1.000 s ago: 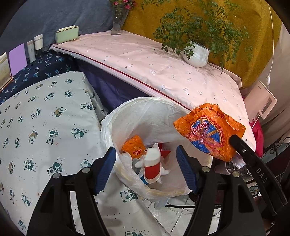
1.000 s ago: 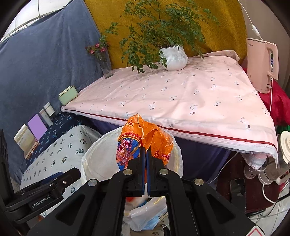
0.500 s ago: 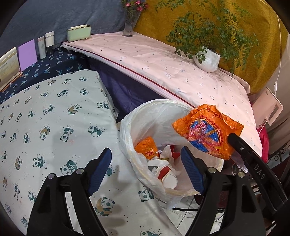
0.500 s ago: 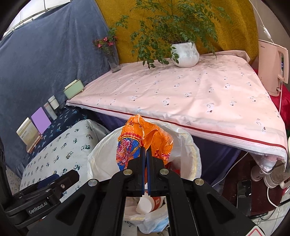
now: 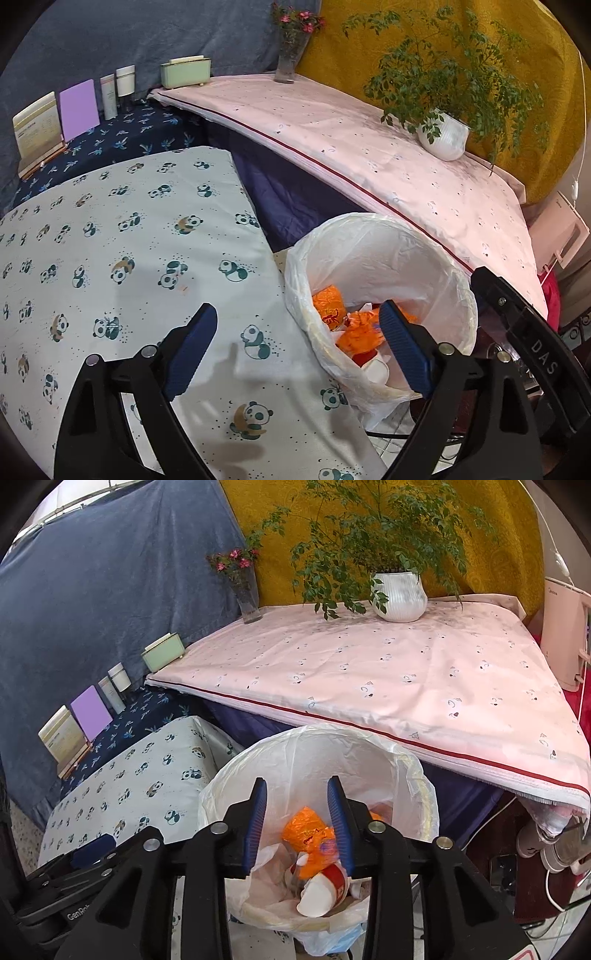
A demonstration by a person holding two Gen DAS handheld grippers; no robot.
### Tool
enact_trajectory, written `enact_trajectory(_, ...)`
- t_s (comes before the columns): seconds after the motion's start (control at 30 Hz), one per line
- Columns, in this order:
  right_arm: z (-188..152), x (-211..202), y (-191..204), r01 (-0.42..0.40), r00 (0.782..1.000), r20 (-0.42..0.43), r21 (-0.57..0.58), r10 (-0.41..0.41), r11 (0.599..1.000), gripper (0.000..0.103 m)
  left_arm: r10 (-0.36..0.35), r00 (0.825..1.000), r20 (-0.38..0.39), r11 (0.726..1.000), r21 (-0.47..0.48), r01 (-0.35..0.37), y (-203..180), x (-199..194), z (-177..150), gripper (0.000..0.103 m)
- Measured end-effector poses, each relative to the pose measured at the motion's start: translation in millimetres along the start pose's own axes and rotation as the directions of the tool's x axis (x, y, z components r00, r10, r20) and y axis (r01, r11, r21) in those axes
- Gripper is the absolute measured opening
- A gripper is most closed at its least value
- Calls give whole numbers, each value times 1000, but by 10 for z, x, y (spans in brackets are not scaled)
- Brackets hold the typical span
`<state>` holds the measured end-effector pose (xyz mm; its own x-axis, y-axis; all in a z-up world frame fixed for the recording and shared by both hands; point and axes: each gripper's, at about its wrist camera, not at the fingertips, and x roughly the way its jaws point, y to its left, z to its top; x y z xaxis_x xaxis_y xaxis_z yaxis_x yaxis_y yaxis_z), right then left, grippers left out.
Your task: Collect trash
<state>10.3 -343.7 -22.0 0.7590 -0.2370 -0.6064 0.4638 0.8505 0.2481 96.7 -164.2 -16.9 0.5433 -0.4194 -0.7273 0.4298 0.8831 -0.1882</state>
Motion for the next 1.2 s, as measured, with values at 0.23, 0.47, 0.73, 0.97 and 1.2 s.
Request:
enact_trajectory(0.23,-23,-126,118,11,1000,10,-40,-10,999,54,25,1000,19,1000,-2,-25,75,-122,-29,86)
enact_trajectory(0.47,-62,-255,179,28,1000,8,-60,-28,998,66,61,998,31,998,-21,-60,165,-256,-70,88)
enact_trajectory(0.73,-127,-404,234,45,999,17,-91,-44,995,84,101,994,49,995,-24,-100,235,-363,-145,91)
enact_trajectory(0.97,-183,-499,302,66,998,19,-137,-64,988,92,128,990,54,992,-20,-127,265,-438,-208,91)
enact_trajectory(1.2,-239,-531,353,103,995,12,-186,-102,977,97,153,987,48,988,-13,-153,274,-454,-245,91)
